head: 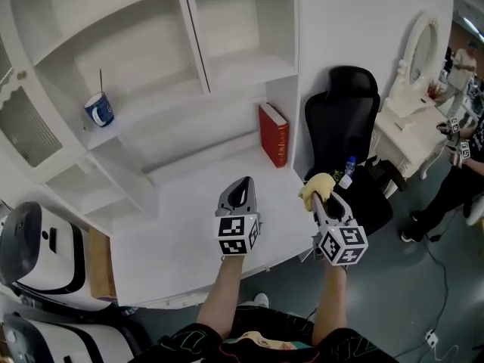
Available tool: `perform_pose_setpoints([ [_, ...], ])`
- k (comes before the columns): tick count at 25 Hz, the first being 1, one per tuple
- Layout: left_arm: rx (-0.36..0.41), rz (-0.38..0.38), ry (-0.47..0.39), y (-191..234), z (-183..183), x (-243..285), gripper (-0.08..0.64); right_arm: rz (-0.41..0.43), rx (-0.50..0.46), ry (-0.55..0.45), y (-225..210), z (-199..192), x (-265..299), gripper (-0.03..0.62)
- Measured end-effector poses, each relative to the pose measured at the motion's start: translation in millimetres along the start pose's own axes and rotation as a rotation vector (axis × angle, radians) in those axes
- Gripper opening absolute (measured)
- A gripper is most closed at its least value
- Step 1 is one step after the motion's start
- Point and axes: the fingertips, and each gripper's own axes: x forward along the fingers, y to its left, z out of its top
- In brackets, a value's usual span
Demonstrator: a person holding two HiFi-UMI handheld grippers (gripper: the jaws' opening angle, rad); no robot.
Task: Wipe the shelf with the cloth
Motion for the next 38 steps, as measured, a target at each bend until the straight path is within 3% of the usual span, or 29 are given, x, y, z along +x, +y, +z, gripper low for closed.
perform_pose_setpoints([
  [6,-0.02,-0.001,0.03,3.1,-12.5,53.0,0.0,0.031,-0.008,0.05,-23.3,-6.4,50.5,0.121],
  [10,-0.036,0.039,0.028,8.6,-11.9,85.9,0.0,0.063,-0.01,0.064,-48.2,2.3,85.8,0.121],
  [14,-0.047,0.103,0.008,13.8,-0.5,105.3,0.0,0.154,-0.033,0.07,-54.4,21.3,121.6,0.121],
  [21,-0.014,0.231,-0.034,42.3,30.5,100.8,0.0,0.368,-0.027,0.011,-20.2,55.3,173.7,0.121],
  [29,0.033,0.326,-0.132,73.4,87.4,87.1,0.0,0.605,-0.157,-0.186,47.1,157.1,202.4,0.121],
  [38,0.109,0.324,-0.22,87.1,140.8,83.2,0.0,0.678,-0.341,-0.368,100.0,267.8,224.3,0.121],
])
